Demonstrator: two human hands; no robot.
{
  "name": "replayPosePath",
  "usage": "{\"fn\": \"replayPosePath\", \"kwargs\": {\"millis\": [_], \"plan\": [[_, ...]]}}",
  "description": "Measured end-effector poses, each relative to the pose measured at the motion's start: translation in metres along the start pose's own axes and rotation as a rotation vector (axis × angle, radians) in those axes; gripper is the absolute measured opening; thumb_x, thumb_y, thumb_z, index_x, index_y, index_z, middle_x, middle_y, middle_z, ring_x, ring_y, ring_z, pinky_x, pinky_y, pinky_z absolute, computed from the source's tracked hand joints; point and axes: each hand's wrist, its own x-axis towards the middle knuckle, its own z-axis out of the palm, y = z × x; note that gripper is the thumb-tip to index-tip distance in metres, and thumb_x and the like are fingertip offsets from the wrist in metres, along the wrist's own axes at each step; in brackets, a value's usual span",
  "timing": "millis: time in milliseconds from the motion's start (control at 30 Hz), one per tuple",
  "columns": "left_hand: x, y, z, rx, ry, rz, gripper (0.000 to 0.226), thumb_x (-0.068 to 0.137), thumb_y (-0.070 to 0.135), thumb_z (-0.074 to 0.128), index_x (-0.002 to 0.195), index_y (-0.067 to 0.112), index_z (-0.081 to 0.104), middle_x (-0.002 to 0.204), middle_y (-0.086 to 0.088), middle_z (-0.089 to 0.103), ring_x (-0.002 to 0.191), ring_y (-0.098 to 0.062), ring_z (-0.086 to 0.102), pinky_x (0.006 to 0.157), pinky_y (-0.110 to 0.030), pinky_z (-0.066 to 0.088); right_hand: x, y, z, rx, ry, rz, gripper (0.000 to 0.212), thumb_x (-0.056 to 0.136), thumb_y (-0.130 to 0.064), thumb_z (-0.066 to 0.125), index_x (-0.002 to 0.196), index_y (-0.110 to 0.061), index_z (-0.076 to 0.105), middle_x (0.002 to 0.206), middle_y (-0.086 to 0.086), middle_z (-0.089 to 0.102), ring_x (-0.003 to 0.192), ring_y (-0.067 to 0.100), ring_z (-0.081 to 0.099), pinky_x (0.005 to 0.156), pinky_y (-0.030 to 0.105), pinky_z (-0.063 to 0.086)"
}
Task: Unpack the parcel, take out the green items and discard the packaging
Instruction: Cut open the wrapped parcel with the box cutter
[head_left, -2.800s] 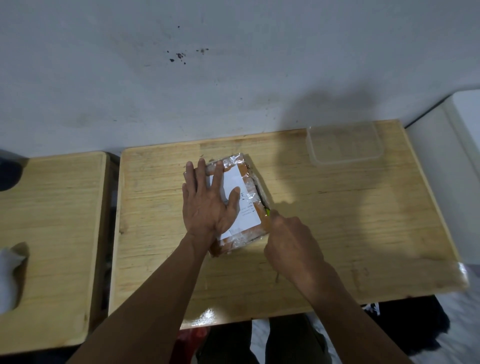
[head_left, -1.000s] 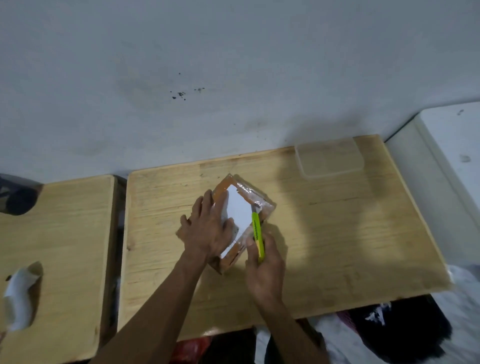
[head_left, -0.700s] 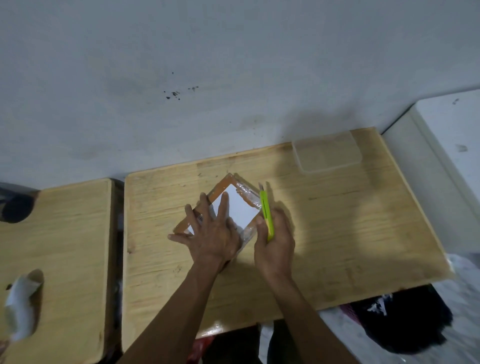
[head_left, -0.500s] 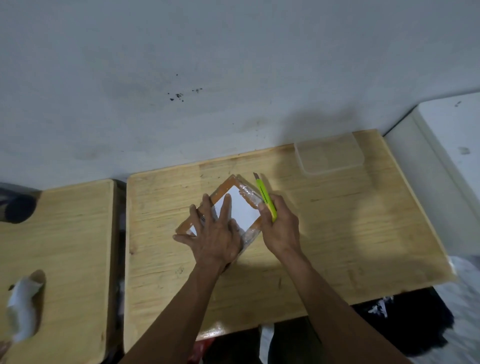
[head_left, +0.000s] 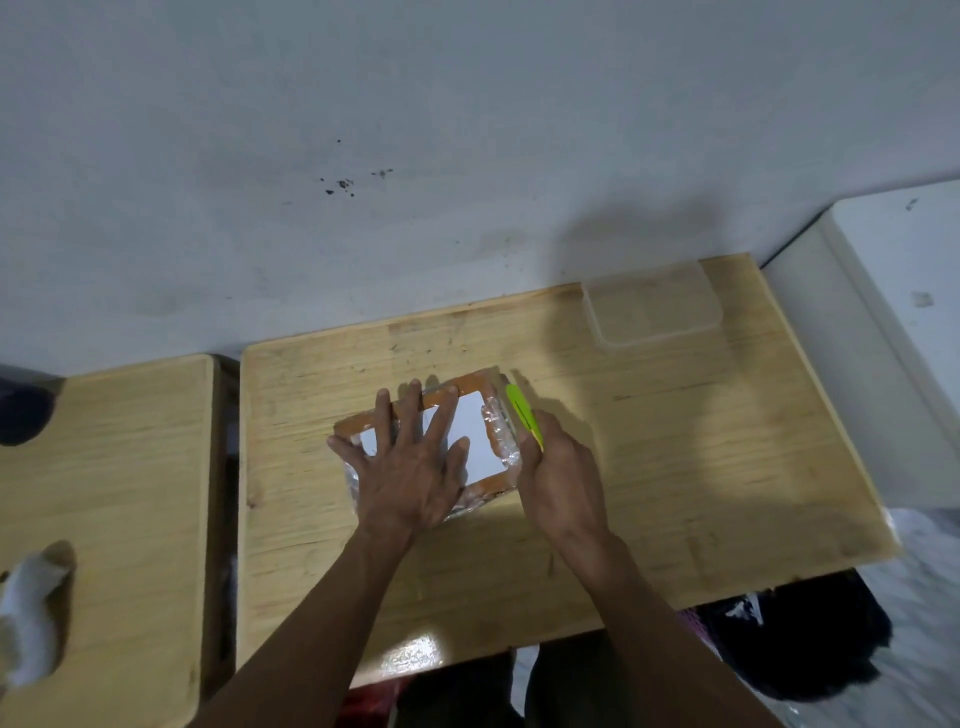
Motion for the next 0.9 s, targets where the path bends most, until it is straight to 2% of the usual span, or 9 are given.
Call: {"fn": "replayPosePath", "kwargs": {"millis": [133,333,500,667,767,900], "plan": [[0.000,-0.001,0.002,0.003,0.013,0.002,0.062,0.097,0.067,0.006,0.154,0.050,-0.012,0.169,0.004,-0.013,0.154,-0.032,-0.017,0.104,-0.084,-0.004,0.008,-0.014,-0.010,-0.091,-0.056,-0.058,0.046,0.098,-0.023,0.046,0.143,-0.030,0.039,0.104,0.011,0.071,0.094,0.035,0.065,0.069,0.034,0.044],[0.001,-0.002,0.004,0.007,0.026,-0.005,0.061,0.098,0.067,0.009,0.154,0.052,-0.010,0.169,0.004,-0.010,0.155,-0.032,-0.014,0.105,-0.084,-0.005,0.011,-0.017,-0.011,-0.123,-0.065,-0.053,0.051,0.095,-0.017,0.050,0.143,-0.030,0.039,0.105,0.012,0.071,0.095,0.035,0.065,0.067,0.032,0.038],[0.001,-0.001,0.004,0.007,0.023,0.000,0.062,0.097,0.067,0.007,0.154,0.051,-0.010,0.169,0.004,-0.010,0.155,-0.032,-0.014,0.104,-0.084,-0.004,0.018,-0.020,-0.010,-0.110,-0.089,-0.044,0.048,0.094,-0.019,0.047,0.139,-0.032,0.041,0.100,0.015,0.070,0.092,0.040,0.063,0.071,0.037,0.047],[0.000,-0.001,0.004,0.013,0.020,-0.002,0.062,0.098,0.066,0.007,0.154,0.050,-0.010,0.169,0.004,-0.010,0.155,-0.032,-0.014,0.104,-0.084,-0.002,0.020,-0.022,-0.010,-0.159,-0.127,-0.033,0.046,0.092,-0.016,0.052,0.136,-0.025,0.044,0.097,0.015,0.070,0.088,0.037,0.065,0.065,0.032,0.045],[0.000,0.000,0.002,0.024,0.019,-0.006,0.061,0.098,0.066,0.006,0.154,0.050,-0.011,0.169,0.004,-0.011,0.155,-0.032,-0.015,0.104,-0.084,0.000,0.011,-0.020,-0.013,-0.185,-0.117,-0.060,0.040,0.092,-0.016,0.051,0.132,-0.020,0.046,0.095,0.014,0.070,0.085,0.035,0.067,0.067,0.035,0.051],[-0.001,0.001,0.001,0.016,0.016,-0.008,0.059,0.101,0.063,0.011,0.155,0.049,-0.009,0.169,0.004,-0.012,0.154,-0.031,-0.016,0.104,-0.084,0.000,0.005,-0.020,-0.016,-0.184,-0.113,-0.045,0.033,0.095,-0.019,0.045,0.128,-0.018,0.048,0.098,0.016,0.069,0.089,0.039,0.064,0.065,0.032,0.041]]}}
